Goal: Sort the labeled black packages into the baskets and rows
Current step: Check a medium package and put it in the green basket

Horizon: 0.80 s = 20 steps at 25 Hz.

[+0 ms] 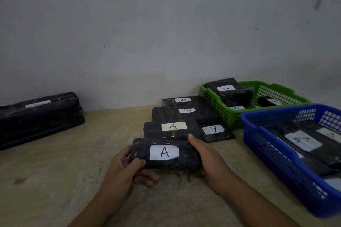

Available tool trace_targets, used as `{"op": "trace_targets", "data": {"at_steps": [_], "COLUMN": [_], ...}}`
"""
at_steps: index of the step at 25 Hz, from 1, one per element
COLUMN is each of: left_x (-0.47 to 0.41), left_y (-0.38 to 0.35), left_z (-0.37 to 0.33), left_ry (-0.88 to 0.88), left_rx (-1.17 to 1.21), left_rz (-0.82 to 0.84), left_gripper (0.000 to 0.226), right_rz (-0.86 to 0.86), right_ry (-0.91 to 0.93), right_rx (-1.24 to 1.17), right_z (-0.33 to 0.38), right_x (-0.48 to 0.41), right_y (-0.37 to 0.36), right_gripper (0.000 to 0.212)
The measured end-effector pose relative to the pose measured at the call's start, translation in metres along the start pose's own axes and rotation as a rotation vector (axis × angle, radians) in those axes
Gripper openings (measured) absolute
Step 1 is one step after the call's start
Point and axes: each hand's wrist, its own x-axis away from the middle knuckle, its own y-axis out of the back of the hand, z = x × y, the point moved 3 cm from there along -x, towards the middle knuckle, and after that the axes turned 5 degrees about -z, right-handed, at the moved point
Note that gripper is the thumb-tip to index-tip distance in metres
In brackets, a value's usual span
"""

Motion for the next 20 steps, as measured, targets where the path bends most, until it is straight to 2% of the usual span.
{"op": "trace_targets", "data": {"at_steps": [4, 7, 9, 12, 14, 17, 20], "left_x": [-0.0009, -0.0026, -0.0011, 0.0001, -0.0006, -0.0016, -0.0028], "left_y": [-0.0016, -0.0019, -0.0030, -0.0016, 0.0003, 0.0002, -0.0012], "left_z": [0.0016, 0.0010, -0.0006, -0.0004, -0.0001, 0.0002, 0.0019], "left_ry": [0.018, 0.070, 0.073, 0.044, 0.030, 0.009, 0.002], "left_rx": [0.022, 0.022, 0.022, 0.010, 0.000, -0.022, -0.026], "left_rz": [0.001, -0.020, -0.030, -0.046, -0.045, -0.029, -0.068], "left_gripper": [0.028, 0.037, 0.029, 0.021, 0.024, 0.042, 0.031], "right_rz": [-0.053, -0.008, 0.007, 0.049, 0.052, 0.026, 0.015], "right_ry": [0.069, 0.155, 0.159, 0.123, 0.123, 0.189, 0.222], "right_rx": [0.122, 0.235, 0.198, 0.171, 0.203, 0.258, 0.263], "right_z": [0.0066, 0.0076, 0.0062, 0.0023, 0.0016, 0.0064, 0.0108], "right_x": [0.0037, 0.0041, 0.0036, 0.0038, 0.0039, 0.0020, 0.0030], "right_y": [0.0042, 0.0029, 0.0022, -0.0003, -0.0009, 0.0025, 0.0047], "right_gripper": [0.022, 0.029, 0.028, 0.012, 0.008, 0.012, 0.012]}}
